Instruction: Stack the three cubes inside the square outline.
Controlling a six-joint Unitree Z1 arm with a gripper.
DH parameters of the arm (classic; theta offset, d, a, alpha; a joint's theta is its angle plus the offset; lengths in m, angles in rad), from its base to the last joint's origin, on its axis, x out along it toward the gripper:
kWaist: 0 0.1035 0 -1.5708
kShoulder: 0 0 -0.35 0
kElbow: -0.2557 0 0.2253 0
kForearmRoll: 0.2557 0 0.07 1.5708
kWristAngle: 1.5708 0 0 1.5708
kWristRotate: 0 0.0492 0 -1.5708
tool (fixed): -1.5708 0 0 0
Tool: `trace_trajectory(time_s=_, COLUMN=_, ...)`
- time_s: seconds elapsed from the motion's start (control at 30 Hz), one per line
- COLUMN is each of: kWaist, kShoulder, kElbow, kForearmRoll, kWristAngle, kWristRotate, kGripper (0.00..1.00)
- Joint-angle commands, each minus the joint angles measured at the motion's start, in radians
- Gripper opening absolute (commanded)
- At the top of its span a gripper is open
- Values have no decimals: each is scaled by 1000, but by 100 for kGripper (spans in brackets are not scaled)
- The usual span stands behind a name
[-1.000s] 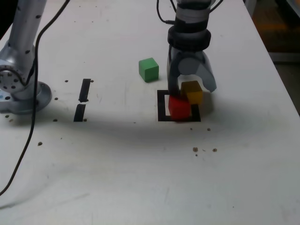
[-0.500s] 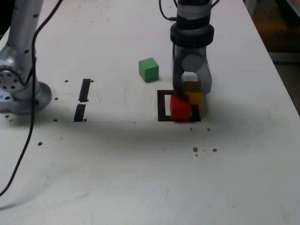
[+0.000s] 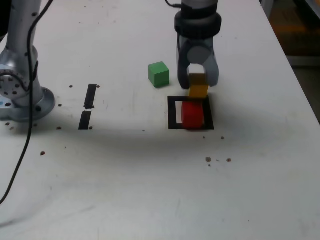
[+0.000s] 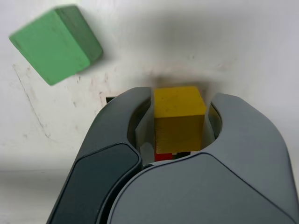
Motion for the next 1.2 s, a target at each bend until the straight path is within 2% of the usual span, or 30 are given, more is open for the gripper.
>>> trace_trajectory(time_s=0.0, kWaist=16, kShoulder=-10, kElbow=-8, kForearmRoll=5, kWristAngle=13, kWristRotate=2, kGripper=5)
trace_trajectory(time_s=0.2, kWaist=72, kShoulder=-12, kElbow=-26, kForearmRoll=13, kWristAngle=39, kWristRotate=39, kGripper=5)
trace_trajectory(time_s=0.57, kWaist=176, kShoulder=-11, kElbow=-30, kForearmRoll=43, kWristAngle=38, kWristRotate=130, kGripper=6)
trace_trajectory(time_s=0.87, kWaist=181, kShoulder=-15, kElbow=-5, kForearmRoll=-17, kWristAngle=35, kWristRotate=140, kGripper=11)
trace_trajectory(time_s=0.97, kWaist=181, kShoulder=-18, kElbow=13, kForearmRoll=-30, kWristAngle=33, kWristRotate=142, kGripper=23)
trace_trajectory(time_s=1.17, kWaist=181, kShoulder=-23, kElbow=38, kForearmRoll=-34, kWristAngle=26, kWristRotate=147, kGripper=60)
